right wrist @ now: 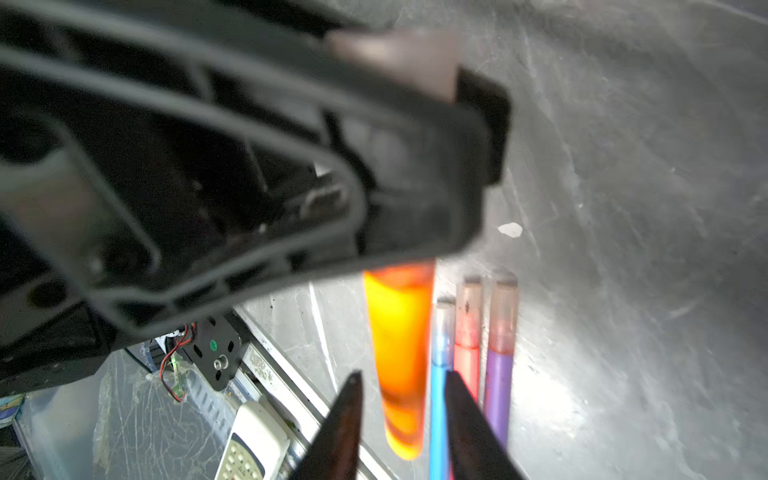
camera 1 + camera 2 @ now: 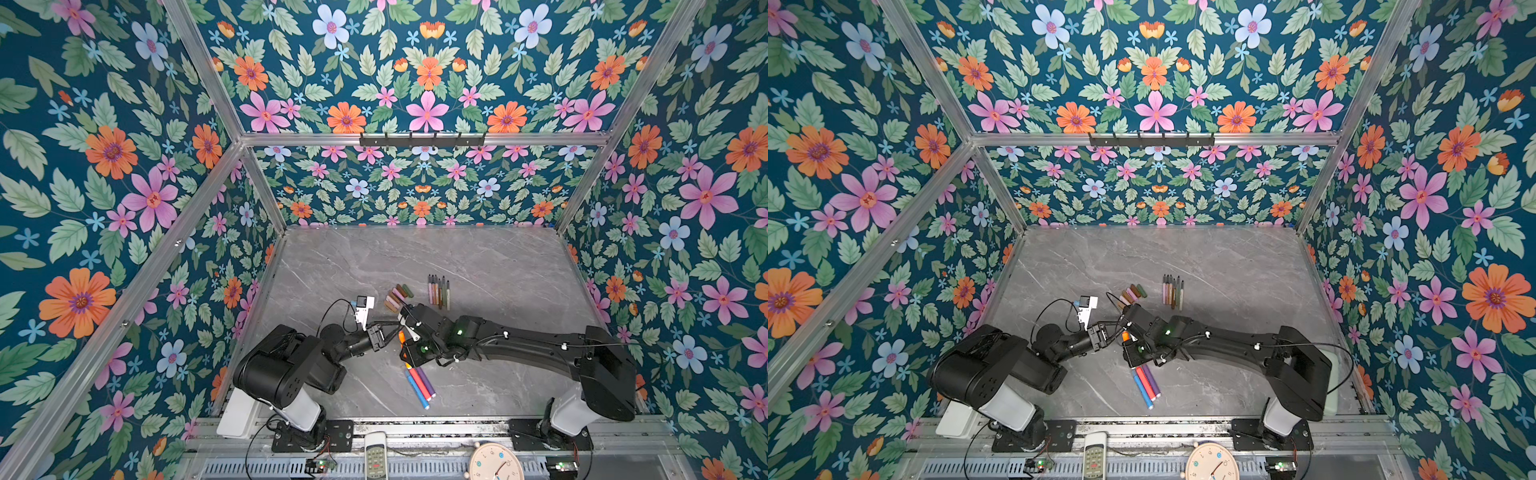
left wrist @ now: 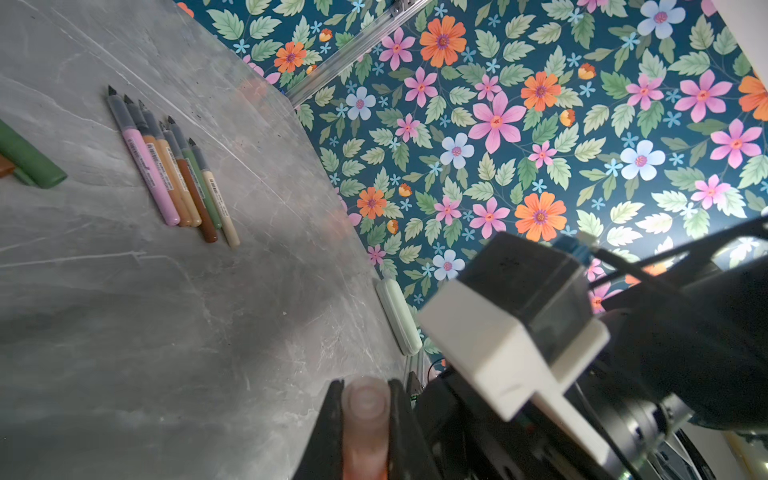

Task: Open the pen caps
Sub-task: 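Pull the highlighter body away with the right gripper while the left holds the cap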

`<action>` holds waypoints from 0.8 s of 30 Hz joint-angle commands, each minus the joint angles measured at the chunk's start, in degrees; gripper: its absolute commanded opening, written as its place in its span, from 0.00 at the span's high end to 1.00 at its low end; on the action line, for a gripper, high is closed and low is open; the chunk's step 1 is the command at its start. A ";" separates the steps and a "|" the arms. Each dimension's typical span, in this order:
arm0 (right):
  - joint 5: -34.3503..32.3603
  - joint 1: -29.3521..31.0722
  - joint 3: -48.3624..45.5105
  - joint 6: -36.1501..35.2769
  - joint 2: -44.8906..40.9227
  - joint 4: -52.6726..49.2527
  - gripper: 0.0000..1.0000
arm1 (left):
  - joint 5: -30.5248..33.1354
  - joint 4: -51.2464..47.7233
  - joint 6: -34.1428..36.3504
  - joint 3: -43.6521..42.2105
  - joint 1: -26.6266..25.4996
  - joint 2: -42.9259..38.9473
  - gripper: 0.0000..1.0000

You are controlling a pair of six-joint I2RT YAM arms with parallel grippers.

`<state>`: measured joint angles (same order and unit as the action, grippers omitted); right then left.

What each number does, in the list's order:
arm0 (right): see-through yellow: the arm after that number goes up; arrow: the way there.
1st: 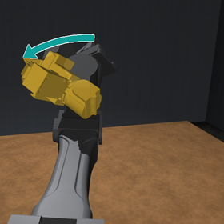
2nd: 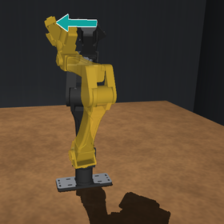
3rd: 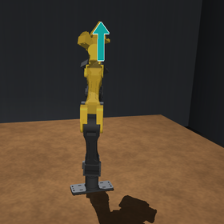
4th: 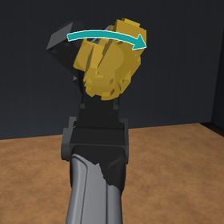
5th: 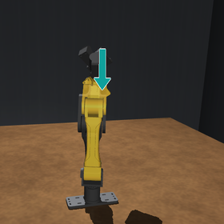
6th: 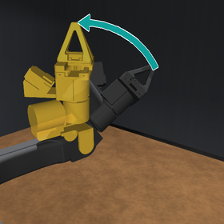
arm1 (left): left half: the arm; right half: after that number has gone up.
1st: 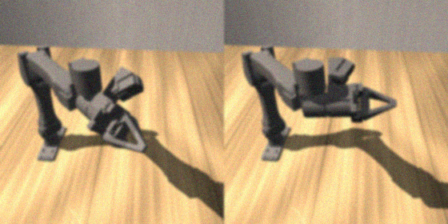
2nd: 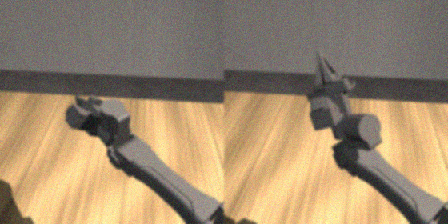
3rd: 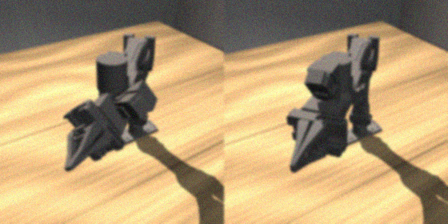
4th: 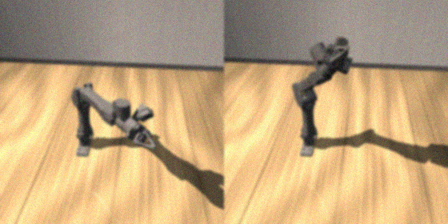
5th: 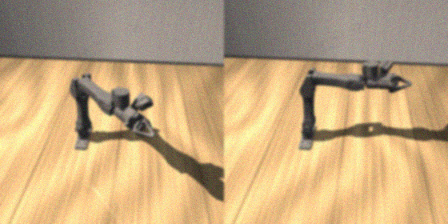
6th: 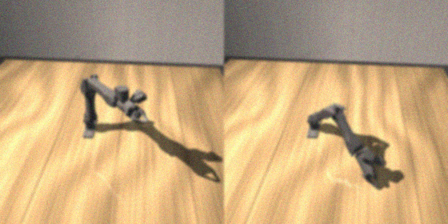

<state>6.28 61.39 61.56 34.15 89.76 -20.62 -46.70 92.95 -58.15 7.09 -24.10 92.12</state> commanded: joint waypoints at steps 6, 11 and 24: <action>1.27 -1.74 -12.41 3.83 -11.41 18.88 0.45 | -0.33 2.68 0.50 0.34 0.01 0.43 1.00; 5.14 -3.46 -15.52 6.59 -10.26 24.00 0.48 | -0.36 2.73 0.49 0.29 0.01 0.35 1.00; 6.46 -4.21 -15.86 7.08 -4.87 28.18 0.51 | -0.82 2.77 0.05 0.47 0.02 0.81 1.00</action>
<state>12.43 57.49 45.36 40.58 84.23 5.45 -46.87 92.86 -58.28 7.51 -24.10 93.06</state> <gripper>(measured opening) 0.490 0.154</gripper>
